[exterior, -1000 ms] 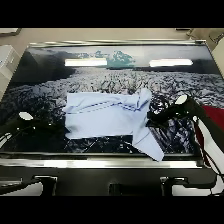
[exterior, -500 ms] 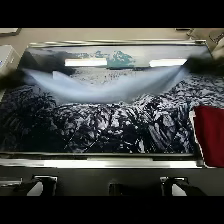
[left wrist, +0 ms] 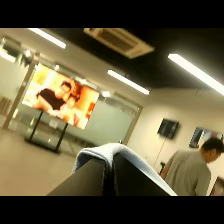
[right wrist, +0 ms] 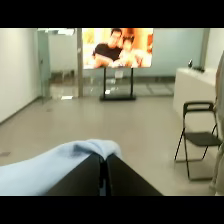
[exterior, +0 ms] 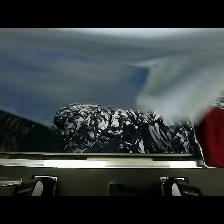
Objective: Fold the clothes and pants, and hang the long-sleeved shirts on hangers.
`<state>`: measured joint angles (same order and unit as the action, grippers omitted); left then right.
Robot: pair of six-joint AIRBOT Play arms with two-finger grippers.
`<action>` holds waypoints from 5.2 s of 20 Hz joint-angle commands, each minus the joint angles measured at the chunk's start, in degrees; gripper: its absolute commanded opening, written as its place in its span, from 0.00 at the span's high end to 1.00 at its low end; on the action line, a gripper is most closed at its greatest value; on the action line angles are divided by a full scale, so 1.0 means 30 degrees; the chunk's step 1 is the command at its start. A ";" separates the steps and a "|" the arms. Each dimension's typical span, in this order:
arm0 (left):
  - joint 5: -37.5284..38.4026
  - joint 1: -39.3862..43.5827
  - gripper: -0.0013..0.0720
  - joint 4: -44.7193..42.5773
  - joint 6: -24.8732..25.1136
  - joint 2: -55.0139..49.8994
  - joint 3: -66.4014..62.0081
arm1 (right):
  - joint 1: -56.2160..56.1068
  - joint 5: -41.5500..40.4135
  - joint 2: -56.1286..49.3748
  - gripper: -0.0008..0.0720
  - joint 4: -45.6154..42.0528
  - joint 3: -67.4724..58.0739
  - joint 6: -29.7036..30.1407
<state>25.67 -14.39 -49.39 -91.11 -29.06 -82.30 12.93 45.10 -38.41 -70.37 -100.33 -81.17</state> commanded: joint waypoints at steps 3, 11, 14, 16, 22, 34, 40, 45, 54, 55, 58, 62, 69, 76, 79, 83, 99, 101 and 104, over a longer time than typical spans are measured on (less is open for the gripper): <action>0.0495 -0.0015 0.95 -0.0386 0.0313 -0.0605 -0.0066 | 0.0015 0.0787 0.0138 0.94 -0.2040 -0.0095 -0.1035; 0.5880 0.1035 0.95 -0.1982 0.0364 -0.9624 0.5289 | 0.0007 1.1424 -0.8677 0.94 -0.1209 0.6018 -0.3883; 0.4430 0.2667 0.95 -0.0517 0.0117 -1.3719 0.6703 | 0.0007 0.6390 -1.2356 0.94 0.3038 0.9653 -0.4262; 0.3796 0.3366 0.95 0.1792 -0.0481 -1.5985 0.6681 | 0.0007 0.4583 -1.4739 0.94 0.6025 1.0134 -0.5085; 0.3337 0.3337 0.95 0.3759 0.0612 -1.7857 0.6681 | 0.0204 0.3781 -1.6859 0.92 0.9464 0.9945 -0.2849; 1.9110 -0.4342 0.40 -0.4707 0.3891 -1.5147 1.1125 | 0.7227 1.4265 -1.3034 0.24 -0.2040 0.9034 -0.1865; 1.7260 -0.4328 0.40 -0.2157 0.6069 -1.4513 1.5635 | 0.7053 1.4673 -1.2648 0.23 -0.1603 1.1198 -0.1851; 1.6240 -0.3657 0.35 -0.1260 0.6266 -1.5293 1.5919 | 0.7053 1.5132 -1.2626 0.23 -0.1537 1.1198 -0.1851; 1.4513 -0.1719 0.95 -0.0670 0.5945 -1.5635 1.5948 | 0.6666 1.4834 -1.2633 0.25 -0.1552 1.2728 -0.1545; 1.4659 -0.1763 0.95 -0.0670 0.5952 -1.5577 1.5948 | 0.6164 1.4061 -1.2633 0.26 -0.1508 1.3602 -0.1224; 1.4702 -0.1763 0.95 -0.0678 0.5945 -1.5169 1.5948 | 0.4073 1.1387 -1.2772 0.24 -0.0393 1.5897 -0.0619; 1.4732 -0.1756 0.95 -0.0663 0.5880 -1.4571 1.5948 | 0.3126 1.0076 -1.4163 0.21 0.0357 1.6349 -0.0131; 1.4848 -0.1756 0.95 -0.0284 0.5887 -1.3988 1.5934 | 0.3118 0.9143 -1.5497 0.62 0.3169 1.6320 0.0495; 1.5067 -0.1763 0.96 0.0138 0.5872 -1.1854 0.8823 | 0.3126 1.2080 -1.3486 0.94 0.3577 0.8786 0.0867; 1.3996 -0.1763 0.96 0.0131 0.5552 -1.0105 0.0313 | 0.3126 1.1380 -1.1344 0.94 0.3730 0.1843 0.1734; 1.0877 -0.1763 0.96 -0.0459 0.5530 -0.8582 -0.9683 | 0.3126 0.7992 -0.7686 0.94 0.2339 -0.6462 0.2914; 1.3894 -0.1756 0.96 -0.3752 0.4116 -0.4619 -1.1577 | 0.3126 0.8961 -0.1086 0.94 -0.1770 -0.6943 -0.1683; 1.7777 -0.1734 0.96 -0.3490 0.2994 -0.5785 -1.0127 | 0.3126 1.4914 -0.2710 0.94 -0.1610 -0.6725 -0.1566; 1.8731 -0.0437 0.96 -0.2812 0.3075 -0.7643 -0.4058 | 0.3118 1.9504 -0.5880 0.94 0.0532 -0.2084 -0.1785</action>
<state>75.68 -18.31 -58.83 -81.08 -47.68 -106.59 22.35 87.85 -49.08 -73.30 -115.68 -85.14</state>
